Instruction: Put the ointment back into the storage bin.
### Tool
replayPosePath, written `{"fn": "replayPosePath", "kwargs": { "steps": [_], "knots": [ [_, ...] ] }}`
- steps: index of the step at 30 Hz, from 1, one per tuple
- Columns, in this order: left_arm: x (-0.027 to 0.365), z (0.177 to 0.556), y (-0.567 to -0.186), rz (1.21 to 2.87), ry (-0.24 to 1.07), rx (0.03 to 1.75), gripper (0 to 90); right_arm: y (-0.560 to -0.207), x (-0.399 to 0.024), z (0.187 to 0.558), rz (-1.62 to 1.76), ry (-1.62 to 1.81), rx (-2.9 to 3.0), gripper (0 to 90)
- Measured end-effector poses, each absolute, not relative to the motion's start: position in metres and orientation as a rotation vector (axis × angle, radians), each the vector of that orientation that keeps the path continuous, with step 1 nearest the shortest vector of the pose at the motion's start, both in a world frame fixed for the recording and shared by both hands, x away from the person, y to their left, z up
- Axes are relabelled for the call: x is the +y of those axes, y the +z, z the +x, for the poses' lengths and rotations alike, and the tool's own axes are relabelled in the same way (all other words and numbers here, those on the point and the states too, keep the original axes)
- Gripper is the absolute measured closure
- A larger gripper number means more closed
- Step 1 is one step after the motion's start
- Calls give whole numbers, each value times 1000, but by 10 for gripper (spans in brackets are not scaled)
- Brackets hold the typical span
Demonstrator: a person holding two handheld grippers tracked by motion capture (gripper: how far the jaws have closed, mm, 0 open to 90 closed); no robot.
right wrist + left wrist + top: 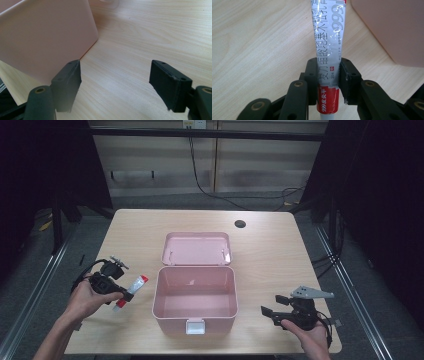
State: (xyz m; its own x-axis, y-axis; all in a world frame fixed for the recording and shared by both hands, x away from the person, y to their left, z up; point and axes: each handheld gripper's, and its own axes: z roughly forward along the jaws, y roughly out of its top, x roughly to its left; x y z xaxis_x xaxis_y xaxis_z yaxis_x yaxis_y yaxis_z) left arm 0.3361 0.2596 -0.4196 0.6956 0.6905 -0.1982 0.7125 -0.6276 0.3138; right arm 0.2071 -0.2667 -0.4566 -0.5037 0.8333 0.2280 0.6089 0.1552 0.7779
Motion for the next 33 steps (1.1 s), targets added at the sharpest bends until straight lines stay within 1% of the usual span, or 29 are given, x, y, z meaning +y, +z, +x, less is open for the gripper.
{"fn": "replayPosePath", "kwargs": {
  "steps": [7, 14, 23, 28, 33],
  "knots": [
    [260, 331, -404, 2507, -75, 1023, 705, -457, -267, 207, 1400, 1271, 2179, 251],
    [258, 324, -381, 2497, -64, 934, 704, -457, -267, 207, 1398, 1275, 2180, 251],
    [259, 321, -364, 2492, -38, 894, 705, -457, -266, 207, 1399, 1272, 2185, 248],
    [258, 318, -352, 2457, -15, 855, 705, -457, -266, 207, 1399, 1270, 2185, 248],
    [254, 316, -350, 2464, -5, 834, 705, -457, -266, 207, 1400, 1269, 2188, 247]
  ]
}}
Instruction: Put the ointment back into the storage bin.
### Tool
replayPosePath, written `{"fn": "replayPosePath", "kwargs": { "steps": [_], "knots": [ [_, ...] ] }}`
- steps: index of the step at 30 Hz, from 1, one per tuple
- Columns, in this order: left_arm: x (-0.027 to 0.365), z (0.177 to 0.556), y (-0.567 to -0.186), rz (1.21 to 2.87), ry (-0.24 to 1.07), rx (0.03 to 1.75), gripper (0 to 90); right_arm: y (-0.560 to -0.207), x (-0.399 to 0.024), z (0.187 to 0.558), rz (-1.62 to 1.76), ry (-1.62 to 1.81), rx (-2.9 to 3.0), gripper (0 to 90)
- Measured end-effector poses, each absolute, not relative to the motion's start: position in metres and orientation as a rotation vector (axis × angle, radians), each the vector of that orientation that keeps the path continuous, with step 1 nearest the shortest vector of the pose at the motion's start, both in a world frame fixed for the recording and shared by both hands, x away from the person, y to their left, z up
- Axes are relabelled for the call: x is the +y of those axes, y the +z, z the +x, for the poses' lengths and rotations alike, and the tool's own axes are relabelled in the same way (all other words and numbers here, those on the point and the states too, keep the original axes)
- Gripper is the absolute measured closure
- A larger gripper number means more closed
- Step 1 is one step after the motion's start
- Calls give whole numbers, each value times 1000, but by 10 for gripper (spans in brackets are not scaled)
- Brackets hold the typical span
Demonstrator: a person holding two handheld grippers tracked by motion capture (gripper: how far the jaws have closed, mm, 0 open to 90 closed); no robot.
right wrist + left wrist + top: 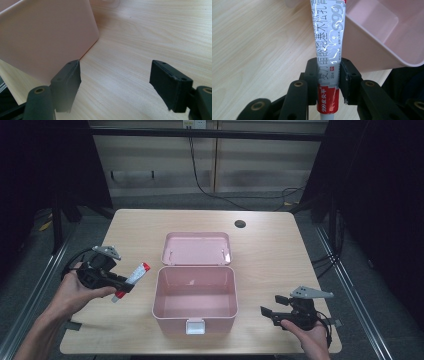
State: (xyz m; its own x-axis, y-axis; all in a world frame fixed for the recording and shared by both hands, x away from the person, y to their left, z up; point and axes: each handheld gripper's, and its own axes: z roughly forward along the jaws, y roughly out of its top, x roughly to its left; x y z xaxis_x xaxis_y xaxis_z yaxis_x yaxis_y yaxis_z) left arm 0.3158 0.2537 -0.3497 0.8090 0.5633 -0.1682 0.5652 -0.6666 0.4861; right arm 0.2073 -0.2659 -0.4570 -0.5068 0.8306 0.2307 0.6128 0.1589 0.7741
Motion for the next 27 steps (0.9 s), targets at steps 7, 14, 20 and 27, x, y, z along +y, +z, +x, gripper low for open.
{"fn": "replayPosePath", "kwargs": {
  "steps": [7, 14, 20, 27],
  "knots": [
    [245, 313, -335, 2469, 17, 784, 705, -457, -266, 207, 1400, 1270, 2187, 246],
    [237, 312, -322, 2454, 25, 769, 705, -457, -266, 207, 1396, 1273, 2190, 247],
    [225, 308, -314, 2450, 32, 702, 704, -457, -266, 207, 1395, 1261, 2196, 246],
    [208, 306, -305, 2445, 27, 644, 704, -457, -266, 206, 1396, 1261, 2190, 240]
  ]
}}
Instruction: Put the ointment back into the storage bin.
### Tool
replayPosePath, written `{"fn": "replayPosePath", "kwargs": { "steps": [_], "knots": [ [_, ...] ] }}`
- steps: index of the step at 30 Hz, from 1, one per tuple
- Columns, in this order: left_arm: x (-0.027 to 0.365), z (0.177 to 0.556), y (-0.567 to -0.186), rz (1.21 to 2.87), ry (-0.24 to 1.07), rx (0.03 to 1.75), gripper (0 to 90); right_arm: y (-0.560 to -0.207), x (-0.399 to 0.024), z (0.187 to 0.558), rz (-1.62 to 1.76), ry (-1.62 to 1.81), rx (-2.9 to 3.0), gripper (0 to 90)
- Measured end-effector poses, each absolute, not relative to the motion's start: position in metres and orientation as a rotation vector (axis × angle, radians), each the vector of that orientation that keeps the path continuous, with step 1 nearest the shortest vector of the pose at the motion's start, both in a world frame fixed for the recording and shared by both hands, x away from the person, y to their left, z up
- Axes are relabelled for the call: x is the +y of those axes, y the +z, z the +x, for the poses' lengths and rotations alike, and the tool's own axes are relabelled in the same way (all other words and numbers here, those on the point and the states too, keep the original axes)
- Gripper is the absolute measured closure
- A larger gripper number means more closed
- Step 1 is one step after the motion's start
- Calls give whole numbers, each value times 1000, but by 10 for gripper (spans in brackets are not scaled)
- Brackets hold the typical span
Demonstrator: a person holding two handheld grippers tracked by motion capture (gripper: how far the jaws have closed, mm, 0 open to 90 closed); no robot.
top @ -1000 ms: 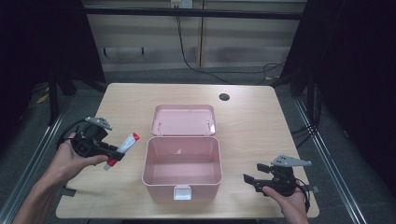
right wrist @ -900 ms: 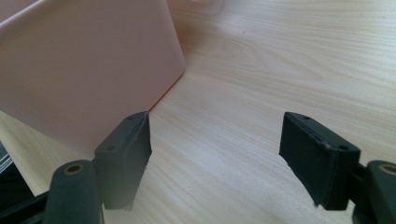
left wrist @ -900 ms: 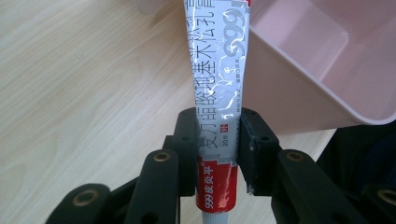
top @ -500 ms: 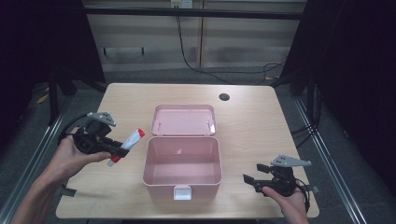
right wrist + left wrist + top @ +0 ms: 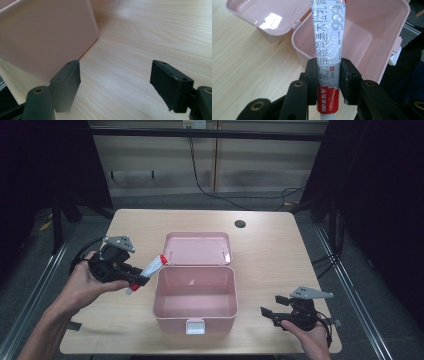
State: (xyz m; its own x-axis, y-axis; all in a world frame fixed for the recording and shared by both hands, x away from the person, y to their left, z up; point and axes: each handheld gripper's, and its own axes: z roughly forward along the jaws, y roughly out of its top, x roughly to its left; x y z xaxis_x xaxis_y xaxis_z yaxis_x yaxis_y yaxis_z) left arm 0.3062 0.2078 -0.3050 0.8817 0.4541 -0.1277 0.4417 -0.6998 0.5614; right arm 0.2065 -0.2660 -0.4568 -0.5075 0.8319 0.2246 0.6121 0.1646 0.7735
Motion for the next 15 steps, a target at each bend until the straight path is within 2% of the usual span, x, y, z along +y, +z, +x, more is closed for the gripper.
{"fn": "replayPosePath", "kwargs": {
  "steps": [15],
  "knots": [
    [177, 303, -288, 2460, 31, 533, 704, -457, -267, 207, 1396, 1260, 2192, 239]
  ]
}}
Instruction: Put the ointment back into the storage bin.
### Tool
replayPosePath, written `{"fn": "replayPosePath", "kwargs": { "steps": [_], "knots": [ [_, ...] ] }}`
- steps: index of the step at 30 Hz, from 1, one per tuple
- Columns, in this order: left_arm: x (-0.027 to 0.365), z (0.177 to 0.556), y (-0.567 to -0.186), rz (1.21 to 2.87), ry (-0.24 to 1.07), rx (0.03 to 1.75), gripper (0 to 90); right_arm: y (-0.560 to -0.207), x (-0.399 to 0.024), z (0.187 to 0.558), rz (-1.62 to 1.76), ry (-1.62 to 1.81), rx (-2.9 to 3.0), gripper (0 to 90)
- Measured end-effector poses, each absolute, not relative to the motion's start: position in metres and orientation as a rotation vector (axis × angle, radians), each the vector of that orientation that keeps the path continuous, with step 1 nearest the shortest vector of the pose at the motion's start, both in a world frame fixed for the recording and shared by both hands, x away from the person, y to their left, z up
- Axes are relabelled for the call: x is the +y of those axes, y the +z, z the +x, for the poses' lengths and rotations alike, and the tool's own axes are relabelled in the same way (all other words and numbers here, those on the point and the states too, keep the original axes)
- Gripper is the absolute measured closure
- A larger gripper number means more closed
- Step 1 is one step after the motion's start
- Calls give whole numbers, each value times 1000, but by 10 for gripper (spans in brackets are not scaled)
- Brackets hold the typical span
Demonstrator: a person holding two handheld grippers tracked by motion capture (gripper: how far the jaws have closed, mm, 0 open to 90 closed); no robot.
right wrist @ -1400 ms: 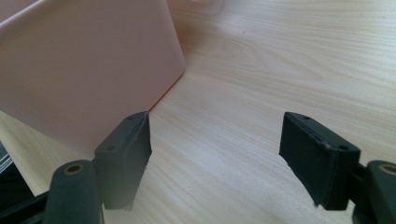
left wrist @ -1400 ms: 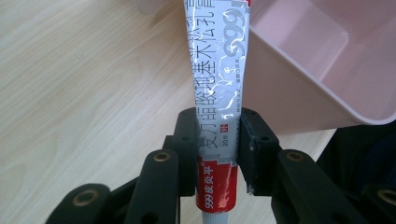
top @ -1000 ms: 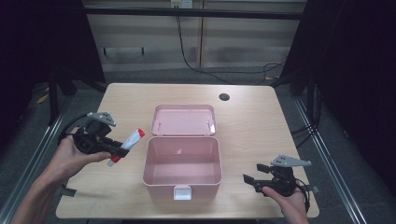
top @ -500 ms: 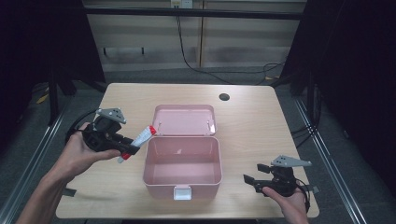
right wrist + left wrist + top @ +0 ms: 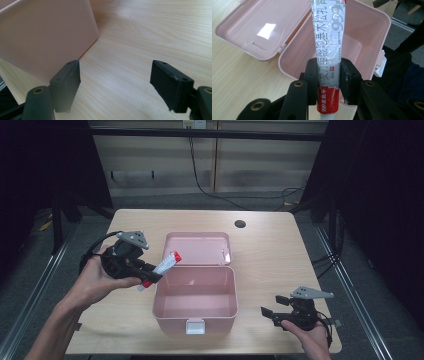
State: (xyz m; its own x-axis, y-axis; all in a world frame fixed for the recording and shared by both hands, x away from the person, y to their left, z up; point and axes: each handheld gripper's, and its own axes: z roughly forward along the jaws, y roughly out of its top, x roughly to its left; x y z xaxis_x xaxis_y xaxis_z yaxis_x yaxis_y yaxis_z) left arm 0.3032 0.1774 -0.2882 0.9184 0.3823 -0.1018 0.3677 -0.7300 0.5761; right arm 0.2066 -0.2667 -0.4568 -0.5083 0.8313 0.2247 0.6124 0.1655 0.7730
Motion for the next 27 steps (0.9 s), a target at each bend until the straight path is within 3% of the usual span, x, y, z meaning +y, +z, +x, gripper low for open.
{"fn": "replayPosePath", "kwargs": {
  "steps": [27],
  "knots": [
    [114, 299, -299, 2570, -57, 338, 704, -455, -269, 206, 1397, 1313, 2164, 184]
  ]
}}
